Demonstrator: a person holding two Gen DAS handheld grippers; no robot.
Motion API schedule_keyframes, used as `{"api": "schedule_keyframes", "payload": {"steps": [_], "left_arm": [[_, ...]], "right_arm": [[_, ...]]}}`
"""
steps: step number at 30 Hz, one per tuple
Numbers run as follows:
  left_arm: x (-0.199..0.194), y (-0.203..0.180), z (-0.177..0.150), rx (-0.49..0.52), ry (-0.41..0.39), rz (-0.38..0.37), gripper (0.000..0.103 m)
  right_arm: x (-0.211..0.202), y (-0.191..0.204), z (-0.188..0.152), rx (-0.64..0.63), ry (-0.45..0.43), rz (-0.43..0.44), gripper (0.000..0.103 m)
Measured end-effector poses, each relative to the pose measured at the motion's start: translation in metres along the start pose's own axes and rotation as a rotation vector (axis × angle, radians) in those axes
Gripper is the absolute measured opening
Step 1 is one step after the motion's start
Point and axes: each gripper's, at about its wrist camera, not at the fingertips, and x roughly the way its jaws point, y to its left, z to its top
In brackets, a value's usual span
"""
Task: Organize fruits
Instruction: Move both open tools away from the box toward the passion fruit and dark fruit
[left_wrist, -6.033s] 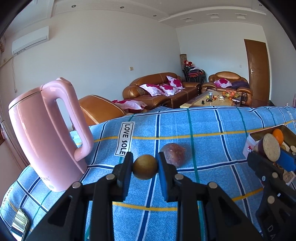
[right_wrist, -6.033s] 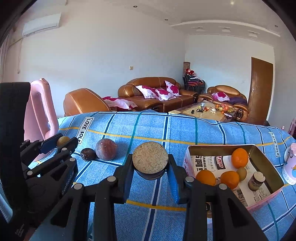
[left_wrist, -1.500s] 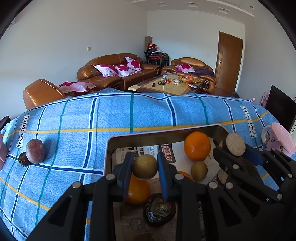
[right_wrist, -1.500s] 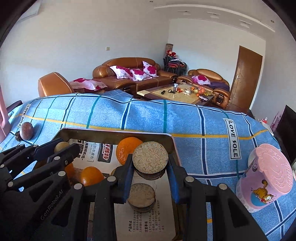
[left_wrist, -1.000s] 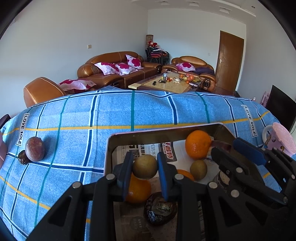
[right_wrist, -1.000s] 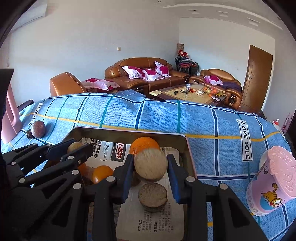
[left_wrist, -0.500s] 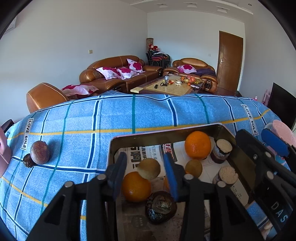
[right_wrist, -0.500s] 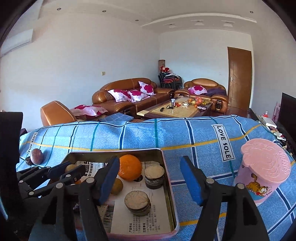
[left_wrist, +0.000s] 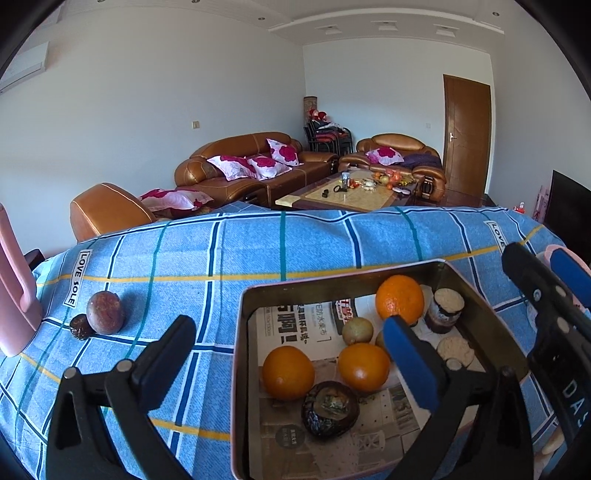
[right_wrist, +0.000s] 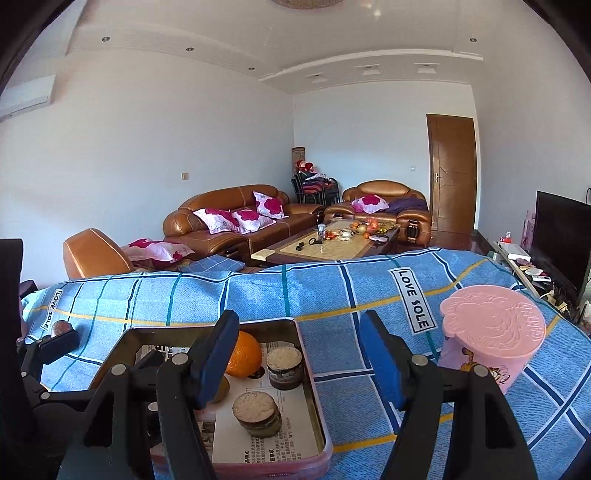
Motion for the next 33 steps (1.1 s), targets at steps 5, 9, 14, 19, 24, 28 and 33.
{"api": "schedule_keyframes", "payload": {"steps": [5, 9, 14, 19, 24, 28, 33], "left_arm": [[-0.007, 0.001, -0.004, 0.000, -0.012, 0.005, 0.103], [-0.013, 0.004, -0.007, -0.009, -0.018, 0.015, 0.103], [-0.022, 0.007, -0.013, -0.011, -0.019, 0.016, 0.103], [-0.029, 0.009, -0.017, -0.015, -0.030, 0.022, 0.103], [-0.034, 0.012, -0.020, -0.015, -0.032, 0.031, 0.103], [-0.037, 0.020, -0.024, -0.026, -0.021, 0.028, 0.103], [-0.040, 0.028, -0.028, -0.026, -0.015, 0.032, 0.103]], "right_arm": [[-0.007, 0.001, 0.000, -0.008, -0.017, -0.021, 0.070], [-0.012, 0.000, -0.002, -0.002, -0.011, -0.025, 0.070], [-0.019, 0.003, -0.005, -0.005, -0.017, -0.023, 0.070], [-0.028, 0.006, -0.008, -0.012, -0.018, -0.024, 0.070], [-0.033, 0.011, -0.010, -0.029, -0.021, -0.021, 0.070], [-0.036, 0.015, -0.012, -0.037, -0.024, -0.020, 0.070], [-0.039, 0.015, -0.013, -0.029, -0.018, -0.044, 0.070]]}}
